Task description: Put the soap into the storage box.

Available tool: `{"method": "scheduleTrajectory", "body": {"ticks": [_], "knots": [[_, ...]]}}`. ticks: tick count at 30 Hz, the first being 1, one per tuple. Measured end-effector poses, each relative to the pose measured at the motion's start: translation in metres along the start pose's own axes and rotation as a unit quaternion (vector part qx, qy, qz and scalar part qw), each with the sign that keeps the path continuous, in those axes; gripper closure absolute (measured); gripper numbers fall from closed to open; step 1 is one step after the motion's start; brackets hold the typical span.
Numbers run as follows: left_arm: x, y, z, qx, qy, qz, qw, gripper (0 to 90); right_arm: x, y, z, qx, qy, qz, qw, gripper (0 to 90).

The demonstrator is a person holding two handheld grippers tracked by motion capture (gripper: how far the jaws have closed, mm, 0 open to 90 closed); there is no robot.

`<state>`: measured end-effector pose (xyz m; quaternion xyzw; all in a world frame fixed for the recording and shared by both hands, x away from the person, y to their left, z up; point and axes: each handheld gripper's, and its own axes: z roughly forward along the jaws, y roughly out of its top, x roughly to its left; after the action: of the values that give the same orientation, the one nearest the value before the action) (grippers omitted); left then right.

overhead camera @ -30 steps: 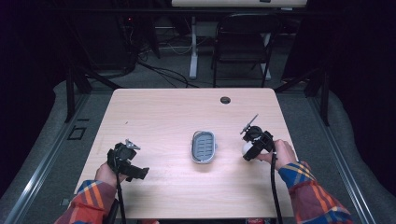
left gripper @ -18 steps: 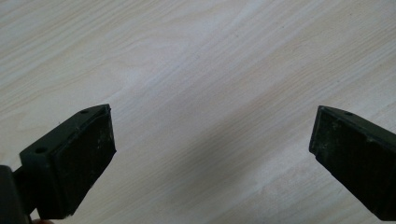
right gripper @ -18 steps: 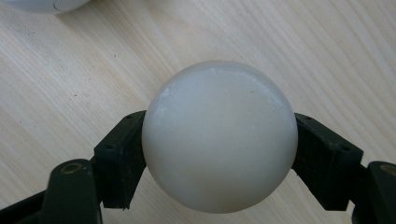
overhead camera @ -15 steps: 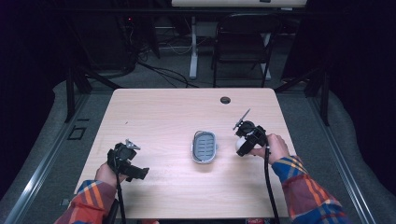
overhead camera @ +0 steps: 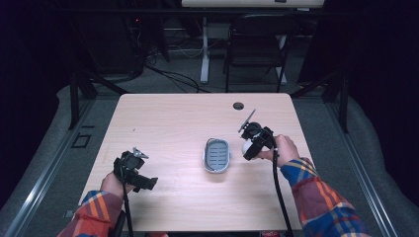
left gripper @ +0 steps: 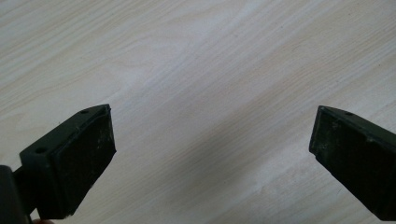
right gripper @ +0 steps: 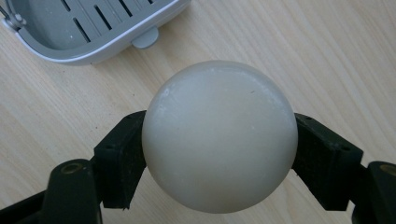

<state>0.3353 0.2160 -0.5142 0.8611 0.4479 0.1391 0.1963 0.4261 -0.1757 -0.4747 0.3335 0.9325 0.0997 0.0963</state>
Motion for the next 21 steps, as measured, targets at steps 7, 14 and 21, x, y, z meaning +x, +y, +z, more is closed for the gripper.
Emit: {"method": "scheduleTrajectory", "body": {"ticks": [7,14,21], "knots": [[0.000,0.000,0.000,0.001,-0.001,0.001,1.0000,0.3,0.004,0.014,-0.007,0.002,-0.006,-0.016,0.9998,24.5],[0.000,0.000,0.000,0.000,-0.001,0.001,1.0000,0.3,0.013,0.033,-0.012,-0.004,-0.005,-0.034,0.9994,24.5],[0.000,-0.001,0.000,-0.001,-0.002,0.002,1.0000,0.3,0.024,0.052,-0.009,-0.004,0.001,-0.051,0.9987,24.5]]}}
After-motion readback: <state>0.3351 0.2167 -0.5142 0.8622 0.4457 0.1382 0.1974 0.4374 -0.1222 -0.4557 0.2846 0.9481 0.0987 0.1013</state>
